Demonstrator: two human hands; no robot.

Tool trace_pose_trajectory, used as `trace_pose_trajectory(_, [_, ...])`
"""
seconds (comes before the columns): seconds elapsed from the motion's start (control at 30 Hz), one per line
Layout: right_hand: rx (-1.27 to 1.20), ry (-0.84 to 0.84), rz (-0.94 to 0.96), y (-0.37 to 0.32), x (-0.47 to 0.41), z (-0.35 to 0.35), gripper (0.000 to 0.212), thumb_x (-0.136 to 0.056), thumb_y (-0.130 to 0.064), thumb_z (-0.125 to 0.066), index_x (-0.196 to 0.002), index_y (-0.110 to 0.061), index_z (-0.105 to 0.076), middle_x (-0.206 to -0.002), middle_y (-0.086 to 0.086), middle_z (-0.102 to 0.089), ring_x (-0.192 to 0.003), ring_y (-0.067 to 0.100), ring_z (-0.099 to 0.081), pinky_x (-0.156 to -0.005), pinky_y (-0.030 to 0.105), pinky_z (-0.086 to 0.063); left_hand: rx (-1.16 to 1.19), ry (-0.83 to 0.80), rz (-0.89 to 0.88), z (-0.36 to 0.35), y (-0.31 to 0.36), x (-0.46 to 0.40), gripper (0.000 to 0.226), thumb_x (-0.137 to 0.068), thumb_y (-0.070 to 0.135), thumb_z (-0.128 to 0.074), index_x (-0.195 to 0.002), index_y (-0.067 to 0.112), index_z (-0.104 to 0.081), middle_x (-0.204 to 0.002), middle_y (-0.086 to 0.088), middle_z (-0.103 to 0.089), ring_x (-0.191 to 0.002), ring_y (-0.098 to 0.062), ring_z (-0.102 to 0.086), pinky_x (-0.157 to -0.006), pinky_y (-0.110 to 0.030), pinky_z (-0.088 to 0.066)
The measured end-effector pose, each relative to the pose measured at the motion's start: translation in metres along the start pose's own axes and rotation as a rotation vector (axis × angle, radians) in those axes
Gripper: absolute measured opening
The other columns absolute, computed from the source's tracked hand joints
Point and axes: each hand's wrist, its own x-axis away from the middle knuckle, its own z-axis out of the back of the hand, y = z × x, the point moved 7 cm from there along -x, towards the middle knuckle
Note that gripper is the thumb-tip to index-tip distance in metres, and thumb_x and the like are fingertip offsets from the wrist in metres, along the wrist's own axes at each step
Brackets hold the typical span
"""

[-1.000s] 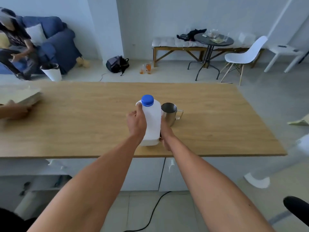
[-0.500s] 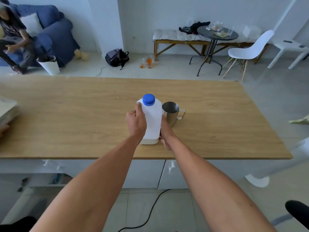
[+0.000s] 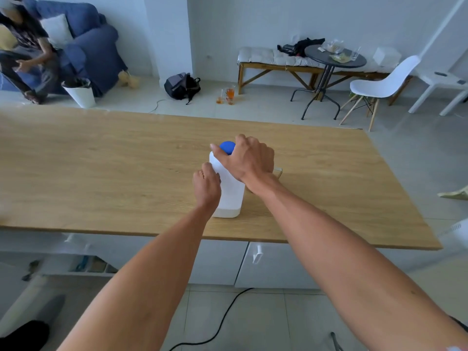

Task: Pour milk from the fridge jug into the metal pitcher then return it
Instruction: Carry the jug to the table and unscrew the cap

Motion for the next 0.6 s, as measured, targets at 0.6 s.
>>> trace_pose_trajectory(0.6, [-0.143,-0.077,0.381,-0.002,-0.028,-0.024,0.060,-0.083,-0.068,-0.043,-0.051,-0.019,-0.027,-0.044,-0.006,-0.030,-0.044,0.023,-0.032,-0.048,0.027,-0.021,0.021,0.097,0.038,-0.003,-0.005,-0.008,0.041,-0.097,0.005,-0.034,-0.060,0.017,-0.022,-0.054,0.007,-0.025,-0.054,-0.014,-0.021,-0.044,-0.021,-0.024])
